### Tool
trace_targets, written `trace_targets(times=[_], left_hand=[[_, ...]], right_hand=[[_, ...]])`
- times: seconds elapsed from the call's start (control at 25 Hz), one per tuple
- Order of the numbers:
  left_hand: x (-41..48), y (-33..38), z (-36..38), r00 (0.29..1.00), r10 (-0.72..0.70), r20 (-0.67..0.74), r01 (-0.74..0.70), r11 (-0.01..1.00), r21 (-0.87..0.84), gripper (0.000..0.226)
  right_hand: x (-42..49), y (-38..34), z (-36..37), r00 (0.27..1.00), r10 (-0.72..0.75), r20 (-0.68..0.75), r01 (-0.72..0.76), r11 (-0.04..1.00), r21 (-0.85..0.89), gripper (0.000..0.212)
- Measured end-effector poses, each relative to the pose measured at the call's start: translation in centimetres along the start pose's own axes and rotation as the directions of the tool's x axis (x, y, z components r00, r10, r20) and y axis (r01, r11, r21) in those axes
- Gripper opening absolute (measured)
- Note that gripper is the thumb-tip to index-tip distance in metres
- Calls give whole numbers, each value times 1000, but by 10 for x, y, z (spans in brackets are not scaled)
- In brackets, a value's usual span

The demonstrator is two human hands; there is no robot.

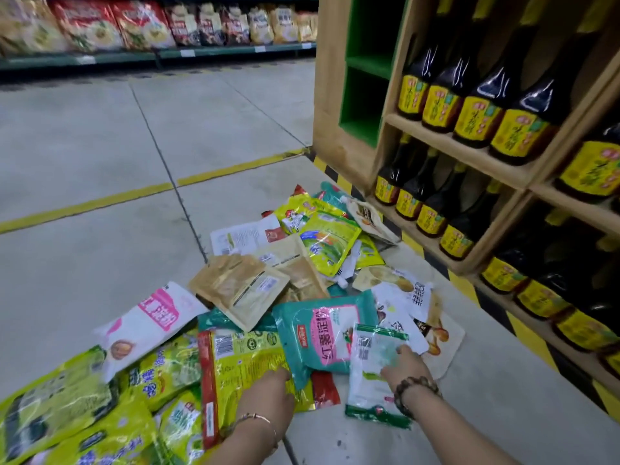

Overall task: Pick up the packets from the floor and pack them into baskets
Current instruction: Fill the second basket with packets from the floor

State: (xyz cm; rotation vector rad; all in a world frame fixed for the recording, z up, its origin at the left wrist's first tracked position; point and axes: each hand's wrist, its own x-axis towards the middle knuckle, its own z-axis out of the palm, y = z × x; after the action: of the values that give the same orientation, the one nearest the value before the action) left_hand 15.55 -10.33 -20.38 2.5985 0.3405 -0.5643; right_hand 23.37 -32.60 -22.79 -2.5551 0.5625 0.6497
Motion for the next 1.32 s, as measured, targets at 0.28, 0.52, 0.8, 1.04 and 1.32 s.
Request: trace_targets(times=[0.28,0.52,0.8,1.04,1.32], left_hand=[[31,14,25,995,97,12,-97,995,-25,22],[43,22,27,994,-41,-99,8,949,-317,9],[48,28,46,977,-183,-112,61,738,-672,16],[46,45,44,962,49,270,247,270,-931,24],[46,26,23,946,-279,165,197,94,-976,21]], right_hand=[[20,17,32,950,312,-25,-300,932,204,77],[29,34,55,953,297,-56,-221,813,539,26],[18,39,62,978,201,50,-166,611,774,26],[-15,9,20,987,-161,4,95,600,794,10],[30,-93,-7,870,-488,76,480,871,102,56]])
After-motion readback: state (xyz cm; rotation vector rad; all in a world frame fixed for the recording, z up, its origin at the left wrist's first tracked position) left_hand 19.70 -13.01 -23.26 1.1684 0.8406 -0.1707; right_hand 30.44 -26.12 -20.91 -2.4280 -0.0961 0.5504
